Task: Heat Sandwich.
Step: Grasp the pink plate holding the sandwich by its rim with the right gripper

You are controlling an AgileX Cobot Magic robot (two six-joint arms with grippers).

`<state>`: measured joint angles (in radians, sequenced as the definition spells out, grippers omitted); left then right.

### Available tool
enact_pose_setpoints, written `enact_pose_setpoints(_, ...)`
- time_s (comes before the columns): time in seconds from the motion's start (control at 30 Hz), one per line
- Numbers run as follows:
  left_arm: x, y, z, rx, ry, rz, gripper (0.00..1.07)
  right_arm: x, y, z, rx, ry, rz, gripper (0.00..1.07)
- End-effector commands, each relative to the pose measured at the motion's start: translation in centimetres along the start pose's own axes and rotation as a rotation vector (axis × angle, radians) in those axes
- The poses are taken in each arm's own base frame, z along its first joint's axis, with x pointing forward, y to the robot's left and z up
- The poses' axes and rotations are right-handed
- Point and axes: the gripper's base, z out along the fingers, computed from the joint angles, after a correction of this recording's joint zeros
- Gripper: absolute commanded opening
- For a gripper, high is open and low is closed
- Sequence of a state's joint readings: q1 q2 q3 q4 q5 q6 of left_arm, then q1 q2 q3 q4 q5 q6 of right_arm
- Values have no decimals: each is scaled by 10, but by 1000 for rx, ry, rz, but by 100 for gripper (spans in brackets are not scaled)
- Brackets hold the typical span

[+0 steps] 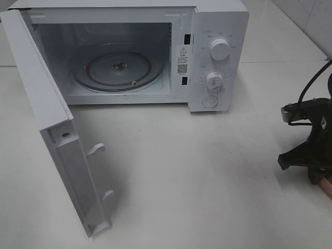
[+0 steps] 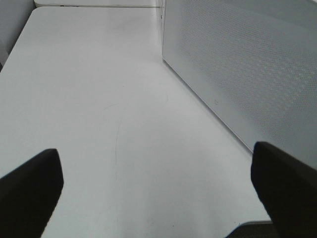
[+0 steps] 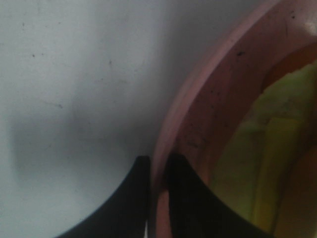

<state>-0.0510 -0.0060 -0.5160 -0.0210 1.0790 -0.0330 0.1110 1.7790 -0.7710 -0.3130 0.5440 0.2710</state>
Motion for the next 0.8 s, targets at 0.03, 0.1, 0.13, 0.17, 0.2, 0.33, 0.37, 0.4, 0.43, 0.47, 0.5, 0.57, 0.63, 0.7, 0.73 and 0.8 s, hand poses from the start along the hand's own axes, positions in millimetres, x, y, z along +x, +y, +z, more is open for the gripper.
enact_pose_setpoints(0.03,1,0,-2,8,-27,-1,98,3,-1,2,2,22,15,0)
enact_pose_setpoints(0.1,1,0,-2,8,-27,-1,98,3,-1,2,2,24,15,0)
enact_pose_setpoints(0.13,1,0,-2,8,-27,-1,98,3,-1,2,2,22,16,0)
enact_pose_setpoints(0.17,1,0,-2,8,-27,-1,98,3,-1,2,2,22,16,0)
enact_pose_setpoints(0.2,1,0,-2,8,-27,-1,98,3,-1,2,2,22,16,0)
enact_pose_setpoints(0.33,1,0,-2,8,-27,-1,98,1,-2,-2,6,19,17,0)
enact_pose_setpoints(0.37,1,0,-2,8,-27,-1,98,1,-2,-2,7,18,16,0)
enact_pose_setpoints(0.4,1,0,-2,8,-27,-1,98,1,-2,-2,7,18,17,0)
enact_pose_setpoints(0.43,1,0,-2,8,-27,-1,98,1,-2,-2,7,18,17,0)
enact_pose_setpoints(0.47,1,0,-2,8,-27,-1,98,1,-2,-2,7,18,17,0)
enact_pose_setpoints(0.5,1,0,-2,8,-27,-1,98,1,-2,-2,7,18,17,0)
enact_pose_setpoints(0.57,1,0,-2,8,-27,-1,98,1,-2,-2,7,18,17,0)
enact_pose_setpoints(0.63,1,0,-2,8,-27,-1,98,1,-2,-2,7,18,17,0)
enact_pose_setpoints(0.7,1,0,-2,8,-27,-1,98,1,-2,-2,7,17,17,0)
enact_pose_setpoints(0.73,1,0,-2,8,-27,-1,98,1,-2,-2,6,15,17,0)
enact_pose_setpoints(0.8,1,0,-2,8,-27,-1,98,1,-2,-2,6,15,17,0)
